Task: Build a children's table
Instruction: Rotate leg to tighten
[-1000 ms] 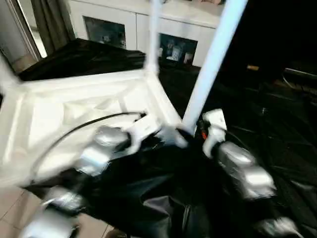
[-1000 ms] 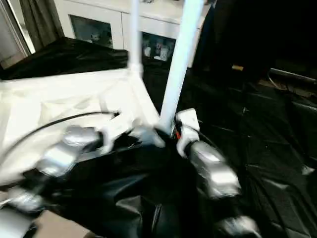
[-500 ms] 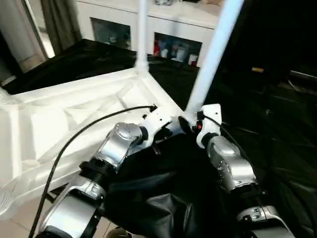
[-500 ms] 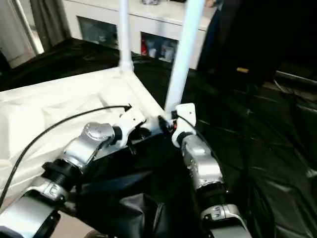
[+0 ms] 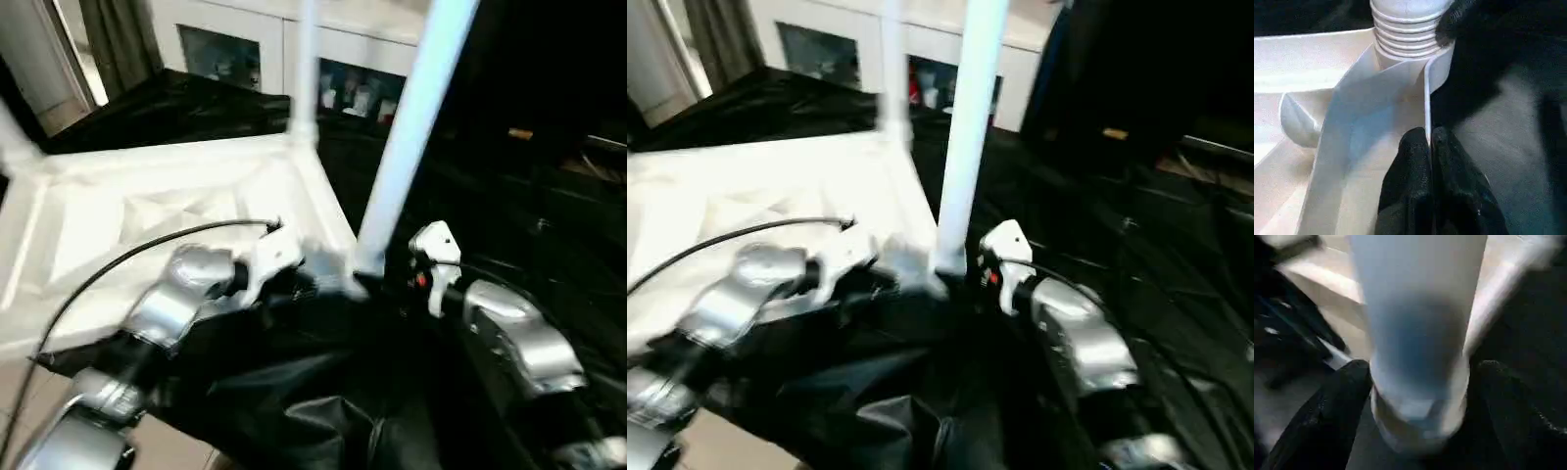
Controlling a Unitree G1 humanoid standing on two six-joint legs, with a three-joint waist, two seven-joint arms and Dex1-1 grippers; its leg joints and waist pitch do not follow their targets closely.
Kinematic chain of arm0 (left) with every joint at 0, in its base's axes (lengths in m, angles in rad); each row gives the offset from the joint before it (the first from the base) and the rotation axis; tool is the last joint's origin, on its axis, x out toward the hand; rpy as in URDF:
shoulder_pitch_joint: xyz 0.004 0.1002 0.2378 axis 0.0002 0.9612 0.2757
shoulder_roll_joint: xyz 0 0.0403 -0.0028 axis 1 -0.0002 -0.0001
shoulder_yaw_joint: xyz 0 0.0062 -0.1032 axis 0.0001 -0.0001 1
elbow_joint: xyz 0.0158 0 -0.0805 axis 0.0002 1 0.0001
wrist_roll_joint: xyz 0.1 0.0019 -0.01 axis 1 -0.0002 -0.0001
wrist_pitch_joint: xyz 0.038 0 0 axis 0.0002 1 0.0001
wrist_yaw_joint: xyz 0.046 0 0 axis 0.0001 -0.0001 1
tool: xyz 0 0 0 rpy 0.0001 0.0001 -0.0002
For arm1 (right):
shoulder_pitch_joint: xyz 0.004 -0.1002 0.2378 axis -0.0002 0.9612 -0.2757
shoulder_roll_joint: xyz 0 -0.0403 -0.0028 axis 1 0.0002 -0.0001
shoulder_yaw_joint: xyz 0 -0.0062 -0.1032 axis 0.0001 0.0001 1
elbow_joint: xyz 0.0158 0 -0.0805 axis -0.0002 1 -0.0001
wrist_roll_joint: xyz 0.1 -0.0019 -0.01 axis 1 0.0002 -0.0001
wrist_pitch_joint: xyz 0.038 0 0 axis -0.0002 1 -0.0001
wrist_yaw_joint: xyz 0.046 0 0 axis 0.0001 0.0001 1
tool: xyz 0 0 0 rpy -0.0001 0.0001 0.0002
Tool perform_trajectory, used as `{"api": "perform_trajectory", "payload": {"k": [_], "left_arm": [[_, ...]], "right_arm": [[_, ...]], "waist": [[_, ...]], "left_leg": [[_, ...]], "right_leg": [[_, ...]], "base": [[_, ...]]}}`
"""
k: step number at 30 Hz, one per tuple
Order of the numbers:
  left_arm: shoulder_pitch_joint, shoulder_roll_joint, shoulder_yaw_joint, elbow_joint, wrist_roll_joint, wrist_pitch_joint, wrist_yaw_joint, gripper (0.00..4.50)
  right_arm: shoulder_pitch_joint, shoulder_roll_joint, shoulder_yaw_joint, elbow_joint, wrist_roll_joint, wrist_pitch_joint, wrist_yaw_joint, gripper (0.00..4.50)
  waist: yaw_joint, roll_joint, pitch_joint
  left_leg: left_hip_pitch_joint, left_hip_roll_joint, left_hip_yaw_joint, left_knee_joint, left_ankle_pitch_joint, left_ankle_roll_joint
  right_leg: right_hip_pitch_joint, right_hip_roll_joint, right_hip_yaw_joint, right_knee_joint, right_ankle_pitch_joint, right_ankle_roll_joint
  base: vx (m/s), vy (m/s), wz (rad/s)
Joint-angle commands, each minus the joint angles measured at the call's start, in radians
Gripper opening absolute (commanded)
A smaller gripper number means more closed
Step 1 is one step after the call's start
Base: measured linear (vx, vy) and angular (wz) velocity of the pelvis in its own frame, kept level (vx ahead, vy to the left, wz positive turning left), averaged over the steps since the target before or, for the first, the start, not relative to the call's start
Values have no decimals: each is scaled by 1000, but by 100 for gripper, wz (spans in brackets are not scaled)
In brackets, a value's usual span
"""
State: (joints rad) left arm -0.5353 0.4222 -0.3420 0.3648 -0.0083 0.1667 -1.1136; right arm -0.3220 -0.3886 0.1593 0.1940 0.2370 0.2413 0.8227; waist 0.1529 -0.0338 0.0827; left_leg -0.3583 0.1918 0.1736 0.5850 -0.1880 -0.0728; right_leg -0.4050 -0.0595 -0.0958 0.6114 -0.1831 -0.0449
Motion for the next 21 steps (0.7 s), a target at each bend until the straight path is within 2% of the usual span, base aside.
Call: {"api": "perform_trajectory", "payload": {"k": [1, 4, 5, 6, 7, 8, 14, 17, 21], "left_arm": [[14, 1, -24, -81, -48, -21, -69, 0], [25, 13, -21, -107, -57, -22, -85, 0], [26, 16, -20, -110, -57, -21, -87, 0], [30, 22, -19, -118, -59, -18, -94, 0], [34, 30, -15, -125, -57, -12, -99, 0], [34, 32, -14, -127, -57, -10, -102, 0], [37, 38, -7, -137, -61, -1, -108, 0], [38, 40, -5, -138, -58, 1, -109, 0], [40, 43, -3, -141, -59, 5, -110, 0]], "right_arm": [[19, -40, 7, -56, 28, 22, 74, 379], [34, -77, 27, -89, 40, 35, 134, 379], [38, -85, 32, -94, 41, 35, 146, 379], [45, -98, 40, -104, 44, 41, 170, 379], [51, -110, 50, -108, 34, 39, 190, 379], [51, -110, 51, -105, 30, 38, 193, 379], [40, -95, 47, -98, 36, 52, 189, 364], [37, -90, 46, -104, 49, 60, 191, 330], [44, -90, 49, -110, 54, 63, 204, 305]], "waist": [[0, 10, -77], [4, 9, -71], [7, 8, -69], [7, 8, -67], [8, 5, -68], [10, 4, -69], [11, 4, -72], [12, 2, -76], [13, 3, -77]], "left_leg": [[9, 55, -16, -64, -123, 66], [11, 52, -15, -67, -167, 51], [16, 53, -14, -67, -184, 46], [16, 53, -14, -68, -190, 44], [10, 52, -16, -69, -187, 42], [11, 51, -16, -68, -179, 42], [8, 51, -18, -66, -150, 44], [5, 49, -17, -63, -121, 52], [6, 49, -17, -62, -114, 56]], "right_leg": [[63, -102, 69, -58, -76, -201], [61, -105, 68, -72, -184, -183], [56, -104, 70, -78, -223, -168], [56, -105, 71, -79, -238, -164], [61, -105, 70, -79, -261, -154], [59, -106, 70, -81, -267, -146], [58, -103, 68, -75, -237, -148], [61, -102, 67, -67, -179, -160], [61, -102, 67, -64, -157, -169]], "base": [[0, 0, 0], [0, 0, 0], [0, 0, 0], [0, 0, 0], [0, 0, 0], [0, 0, 0], [0, 0, 0], [0, 0, 0], [0, 0, 0]]}}
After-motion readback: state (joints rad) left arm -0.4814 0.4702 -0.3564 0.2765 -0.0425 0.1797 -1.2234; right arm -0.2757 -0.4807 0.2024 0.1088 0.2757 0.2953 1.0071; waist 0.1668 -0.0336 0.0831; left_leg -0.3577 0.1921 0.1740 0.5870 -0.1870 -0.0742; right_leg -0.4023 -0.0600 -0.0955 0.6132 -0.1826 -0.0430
